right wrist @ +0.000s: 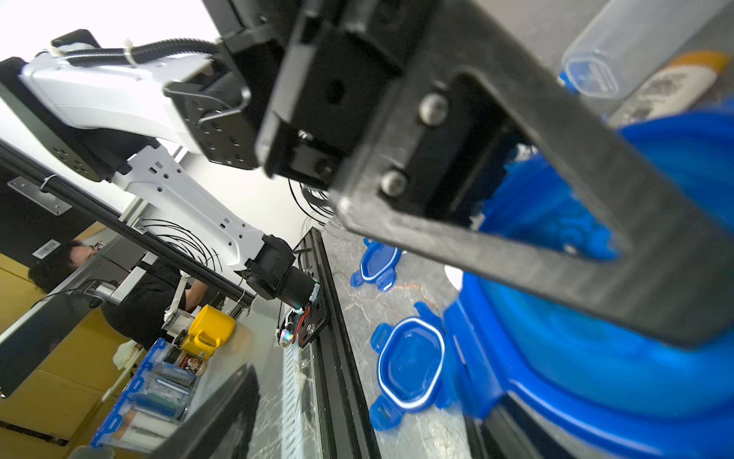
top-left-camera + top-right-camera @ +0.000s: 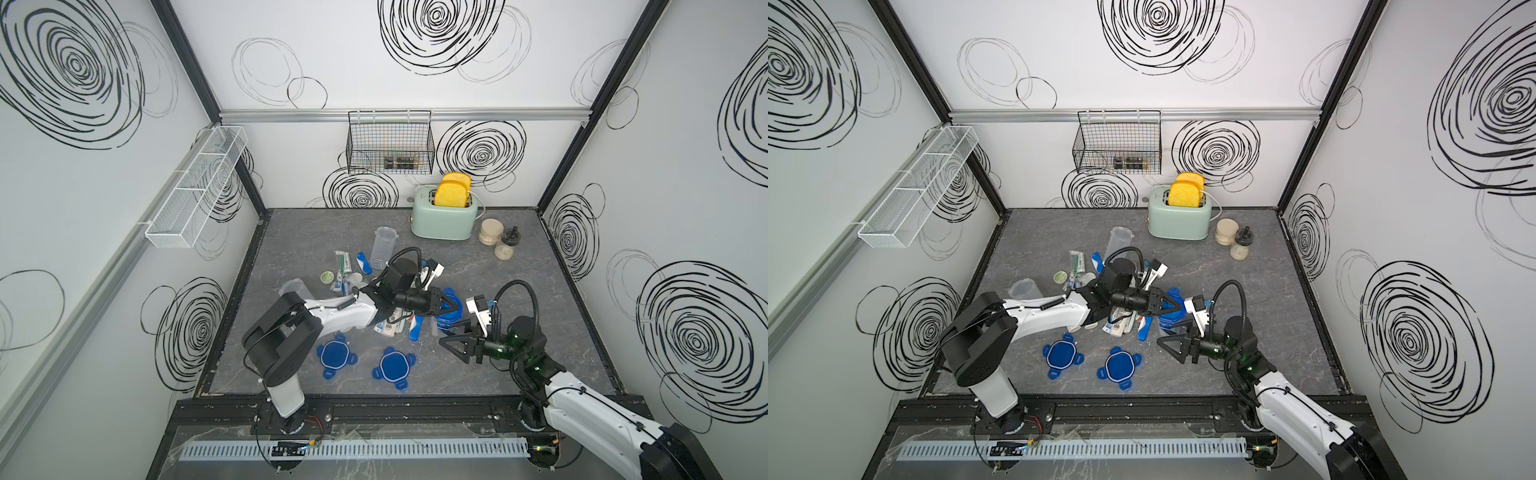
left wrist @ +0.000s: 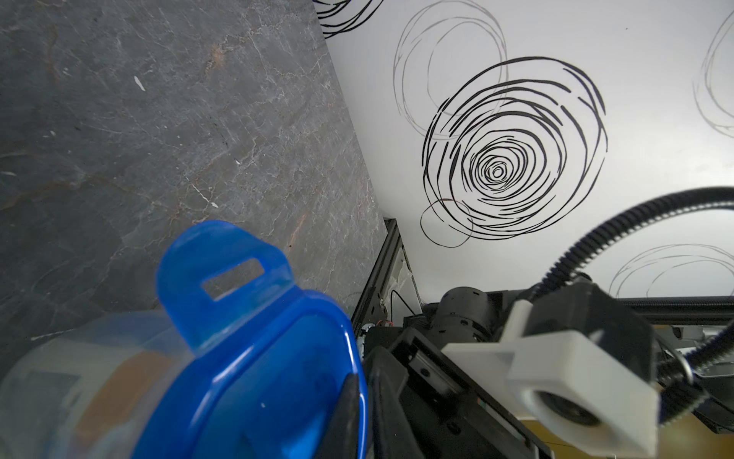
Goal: Take out toiletry kits
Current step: Unfasten the latch on the container, then open the lid of the container.
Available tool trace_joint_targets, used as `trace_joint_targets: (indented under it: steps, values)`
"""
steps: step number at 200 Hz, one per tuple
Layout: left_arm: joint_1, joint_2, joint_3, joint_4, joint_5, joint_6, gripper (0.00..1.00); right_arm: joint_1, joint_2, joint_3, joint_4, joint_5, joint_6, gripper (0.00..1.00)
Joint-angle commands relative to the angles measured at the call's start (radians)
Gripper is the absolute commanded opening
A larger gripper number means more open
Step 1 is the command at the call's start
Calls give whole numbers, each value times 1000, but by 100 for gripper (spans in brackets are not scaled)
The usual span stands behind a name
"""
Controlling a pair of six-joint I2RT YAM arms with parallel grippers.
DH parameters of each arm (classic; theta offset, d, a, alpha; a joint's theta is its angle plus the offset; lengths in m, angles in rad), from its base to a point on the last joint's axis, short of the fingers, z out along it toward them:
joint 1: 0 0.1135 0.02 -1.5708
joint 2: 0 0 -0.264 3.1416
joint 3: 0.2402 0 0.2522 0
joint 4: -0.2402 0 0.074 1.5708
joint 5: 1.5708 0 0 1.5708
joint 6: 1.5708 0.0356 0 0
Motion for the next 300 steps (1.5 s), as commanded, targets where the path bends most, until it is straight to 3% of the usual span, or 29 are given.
trace_joint_targets:
  steps: [1,77,138,163,193,239,300]
  values:
    - [-5,72,-55,-108,-69,13,14,11,-13,14,145,-34,-38,81]
    - [-3,10,14,-169,-76,43,15,20,-34,52,-70,6,-60,82]
    - [-2,-173,146,-364,-151,159,26,20,-144,175,-539,127,-118,86]
    - [4,-279,126,-442,-219,203,36,19,-167,182,-623,131,-143,86]
    - [31,-345,87,-544,-254,245,41,19,-167,211,-710,222,-124,85]
    - [24,-337,-5,-539,-245,245,45,15,-109,332,-849,333,-148,84]
    - [-3,-254,18,-511,-240,244,47,-13,-48,419,-895,438,-201,85]
